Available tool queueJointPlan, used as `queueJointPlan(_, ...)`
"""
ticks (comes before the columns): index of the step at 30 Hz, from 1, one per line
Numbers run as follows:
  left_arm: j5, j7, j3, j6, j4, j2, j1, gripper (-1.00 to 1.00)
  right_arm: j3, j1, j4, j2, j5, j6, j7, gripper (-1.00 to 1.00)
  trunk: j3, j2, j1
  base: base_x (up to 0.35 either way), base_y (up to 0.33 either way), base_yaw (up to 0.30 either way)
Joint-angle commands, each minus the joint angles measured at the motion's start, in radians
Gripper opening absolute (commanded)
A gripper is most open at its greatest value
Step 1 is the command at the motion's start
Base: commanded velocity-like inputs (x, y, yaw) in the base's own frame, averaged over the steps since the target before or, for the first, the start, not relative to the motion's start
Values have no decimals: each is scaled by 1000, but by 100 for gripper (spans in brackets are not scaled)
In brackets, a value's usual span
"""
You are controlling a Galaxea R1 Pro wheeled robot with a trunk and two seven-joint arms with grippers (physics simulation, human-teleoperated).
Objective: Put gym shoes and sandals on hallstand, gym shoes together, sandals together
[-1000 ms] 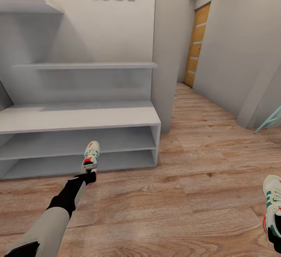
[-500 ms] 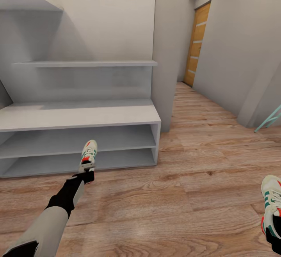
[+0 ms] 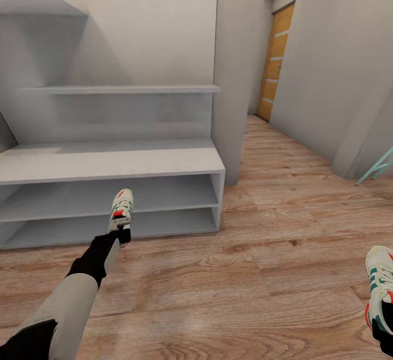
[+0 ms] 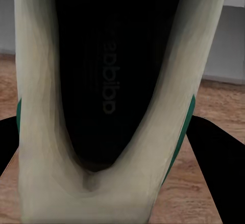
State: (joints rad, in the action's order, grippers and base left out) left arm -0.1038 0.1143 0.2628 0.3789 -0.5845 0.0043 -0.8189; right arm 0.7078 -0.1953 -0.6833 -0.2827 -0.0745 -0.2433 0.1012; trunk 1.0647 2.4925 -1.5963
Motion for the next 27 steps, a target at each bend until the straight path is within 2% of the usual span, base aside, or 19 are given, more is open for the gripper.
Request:
queueJointPlan(1,-10,4,2,11,-1,-1,-6,-100,7,-1,1,1,-7,-4,8,-100,1,0,0,0,0,0)
queueJointPlan(7,-10,13,1,45,0,-1,-37,-100,7,-1,1,0,-7,-4,8,-100,1,0,0,10,0,0)
queueJointPlan(8,-10,13,1,149,0,-1,-36,-100,7,-1,1,0,-8,-4,8,-100,1,0,0,136,0,0)
queueJointPlan(27,-10,15,1,148,4,-3,-31,-100,7,-1,1,0,-8,-4,8,-100,1,0,0,319,0,0)
